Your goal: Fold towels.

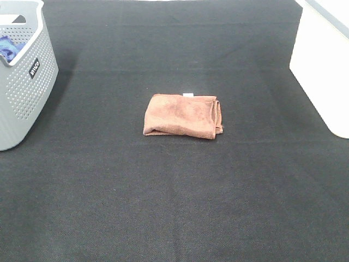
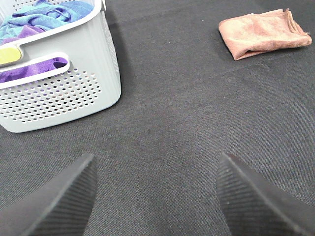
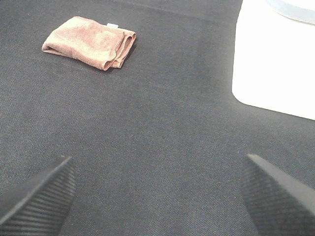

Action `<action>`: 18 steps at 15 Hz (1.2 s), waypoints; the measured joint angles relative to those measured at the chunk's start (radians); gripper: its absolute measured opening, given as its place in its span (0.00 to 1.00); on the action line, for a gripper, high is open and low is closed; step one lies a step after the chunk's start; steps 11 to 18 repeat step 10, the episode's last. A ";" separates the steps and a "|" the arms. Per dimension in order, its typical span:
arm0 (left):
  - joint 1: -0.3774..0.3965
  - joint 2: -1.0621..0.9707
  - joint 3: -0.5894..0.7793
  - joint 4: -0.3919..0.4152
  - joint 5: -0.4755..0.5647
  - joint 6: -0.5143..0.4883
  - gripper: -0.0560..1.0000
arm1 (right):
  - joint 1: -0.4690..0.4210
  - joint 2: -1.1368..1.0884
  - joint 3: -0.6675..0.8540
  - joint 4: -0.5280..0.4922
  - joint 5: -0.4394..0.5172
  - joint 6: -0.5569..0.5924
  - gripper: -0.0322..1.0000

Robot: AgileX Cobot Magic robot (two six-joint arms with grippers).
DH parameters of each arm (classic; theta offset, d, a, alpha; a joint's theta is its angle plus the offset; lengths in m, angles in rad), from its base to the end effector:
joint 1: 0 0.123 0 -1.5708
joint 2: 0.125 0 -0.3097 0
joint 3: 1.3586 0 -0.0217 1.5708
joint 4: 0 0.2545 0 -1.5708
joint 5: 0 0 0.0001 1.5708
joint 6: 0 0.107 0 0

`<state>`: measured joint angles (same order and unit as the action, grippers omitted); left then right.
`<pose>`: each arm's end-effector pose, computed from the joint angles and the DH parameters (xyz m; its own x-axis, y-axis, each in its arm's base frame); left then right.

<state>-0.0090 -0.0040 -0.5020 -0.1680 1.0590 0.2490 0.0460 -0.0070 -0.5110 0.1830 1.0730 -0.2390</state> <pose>-0.0139 -0.0155 0.2736 -0.4145 0.1673 -0.8945 0.2110 0.9738 0.0844 -0.0168 0.0164 0.2750 -0.4107 -0.1674 -0.8962 -0.2531 0.9653 -0.0643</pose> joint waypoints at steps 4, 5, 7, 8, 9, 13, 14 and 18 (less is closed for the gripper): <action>0.000 0.000 0.000 0.000 0.000 0.000 0.68 | 0.000 0.000 0.000 0.000 0.000 0.000 0.86; 0.000 0.000 0.000 0.000 0.000 0.000 0.68 | 0.000 0.000 0.000 0.000 0.000 0.000 0.86; 0.000 0.000 0.000 0.000 0.000 0.000 0.68 | 0.000 0.000 0.000 0.000 0.000 0.000 0.86; 0.000 0.000 0.000 0.000 0.000 0.000 0.68 | 0.000 0.000 0.000 0.000 0.000 0.000 0.86; 0.000 0.000 0.000 0.000 0.000 0.000 0.68 | 0.000 0.000 0.000 0.000 0.000 0.000 0.86; 0.000 0.000 0.000 0.000 0.000 0.000 0.68 | 0.000 0.000 0.000 0.000 0.000 0.000 0.86; 0.000 0.000 0.000 0.000 0.000 0.000 0.68 | 0.000 0.000 0.000 0.000 0.000 0.000 0.86; 0.000 0.000 0.000 0.000 0.000 0.000 0.68 | 0.000 0.000 0.000 0.000 0.000 0.000 0.86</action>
